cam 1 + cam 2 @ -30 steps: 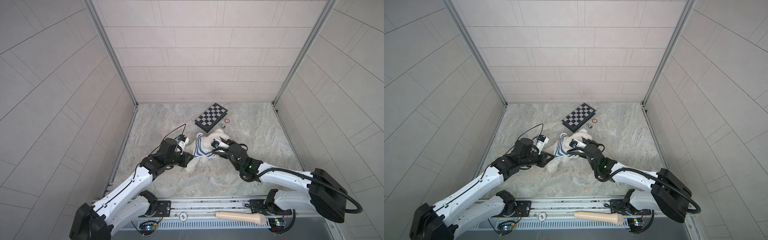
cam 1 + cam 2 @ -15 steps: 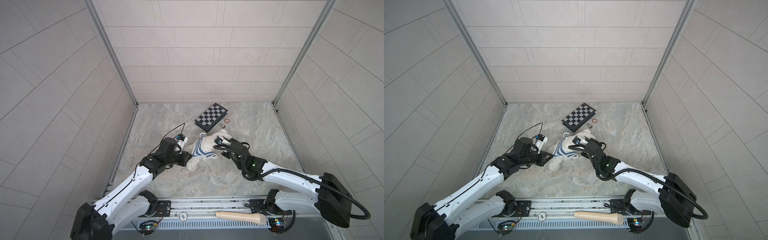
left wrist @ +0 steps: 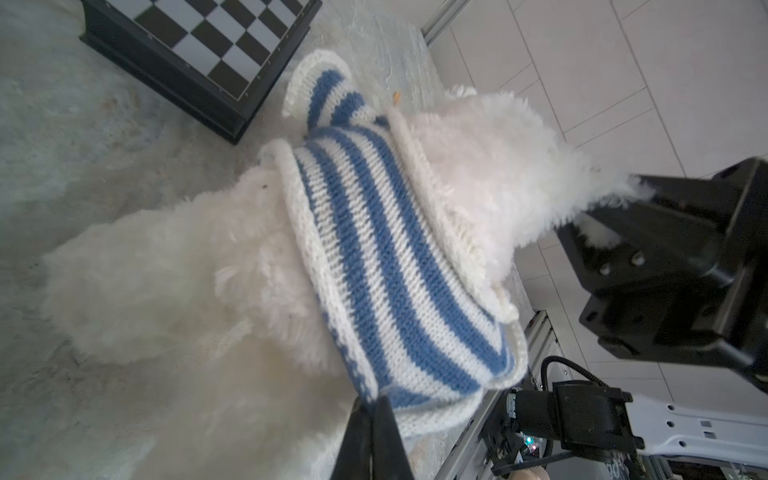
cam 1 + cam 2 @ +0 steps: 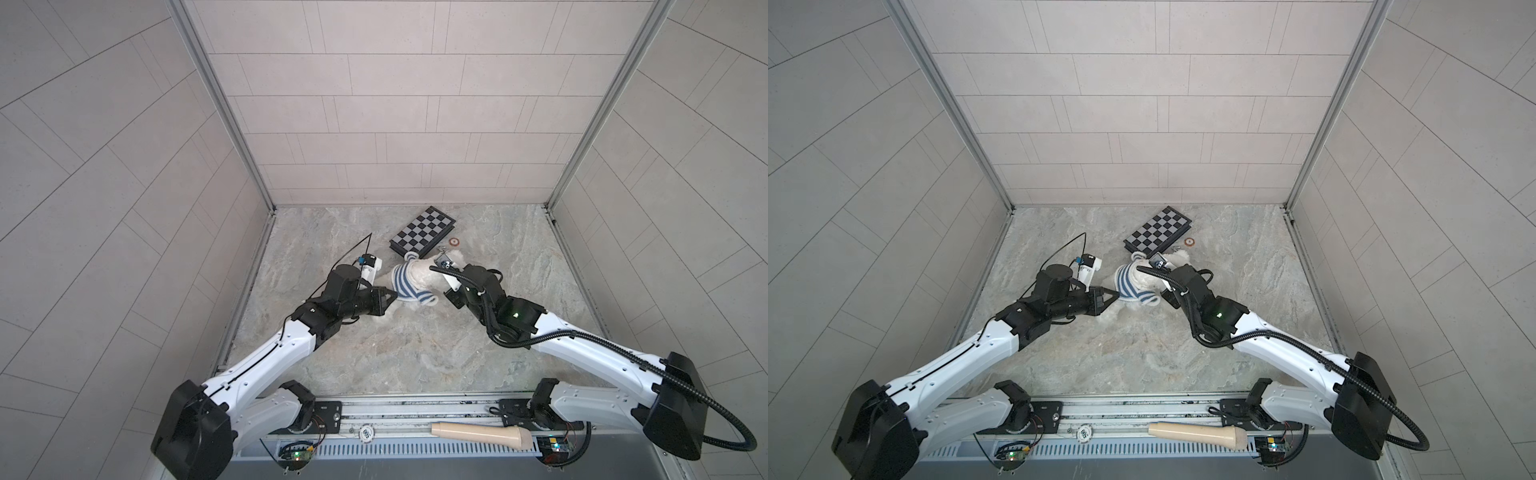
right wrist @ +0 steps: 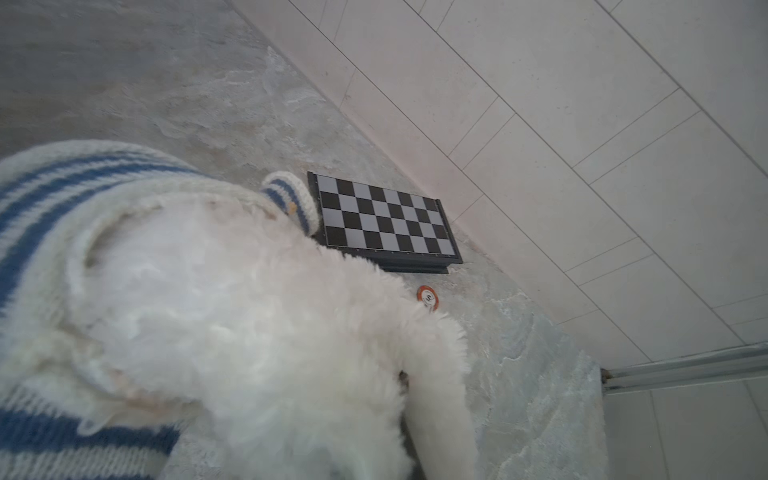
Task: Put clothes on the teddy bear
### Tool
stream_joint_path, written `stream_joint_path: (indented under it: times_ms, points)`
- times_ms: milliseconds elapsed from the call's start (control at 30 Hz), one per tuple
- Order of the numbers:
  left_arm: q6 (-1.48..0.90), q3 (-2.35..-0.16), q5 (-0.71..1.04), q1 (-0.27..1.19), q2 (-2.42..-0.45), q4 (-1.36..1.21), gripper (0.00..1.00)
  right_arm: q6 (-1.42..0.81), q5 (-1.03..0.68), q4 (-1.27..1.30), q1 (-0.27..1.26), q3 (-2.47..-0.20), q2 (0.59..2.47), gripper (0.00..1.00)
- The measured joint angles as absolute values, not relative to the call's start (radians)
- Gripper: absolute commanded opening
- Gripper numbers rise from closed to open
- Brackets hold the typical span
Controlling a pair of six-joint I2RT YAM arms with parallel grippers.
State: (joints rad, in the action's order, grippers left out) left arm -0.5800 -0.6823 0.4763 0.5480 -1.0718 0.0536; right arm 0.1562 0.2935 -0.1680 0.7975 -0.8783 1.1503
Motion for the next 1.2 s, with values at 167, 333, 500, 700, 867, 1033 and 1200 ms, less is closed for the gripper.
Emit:
stream_joint_path:
  times_ms: [167, 333, 500, 700, 867, 1033, 1200]
  points:
    - [-0.584, -0.715, 0.469, 0.518, -1.069, 0.027, 0.00, 0.079, 0.082, -0.378, 0.799, -1.032, 1.178, 0.00]
    - [-0.562, -0.726, 0.445, 0.471, -1.061, 0.043, 0.00, 0.006, -0.140, -0.485, 0.799, -1.055, 1.178, 0.00]
    - [-0.529, -0.733, 0.426, 0.420, -1.030, 0.083, 0.00, -0.044, -0.326, -0.505, 0.790, -1.019, 1.159, 0.00]
    - [-0.477, -0.748, 0.455, 0.341, -0.994, 0.159, 0.00, -0.105, -0.460, -0.450, 0.724, -0.950, 1.093, 0.00]
    - [-0.432, -0.780, 0.503, 0.308, -0.995, 0.211, 0.00, -0.159, -0.531, -0.384, 0.677, -0.896, 1.060, 0.00]
    - [-0.437, -0.780, 0.556, 0.345, -0.999, 0.160, 0.00, -0.225, -0.570, -0.305, 0.673, -0.860, 1.072, 0.00]
    - [-0.422, -0.782, 0.564, 0.432, -0.999, 0.119, 0.29, -0.279, -0.586, -0.235, 0.673, -0.856, 1.127, 0.00]
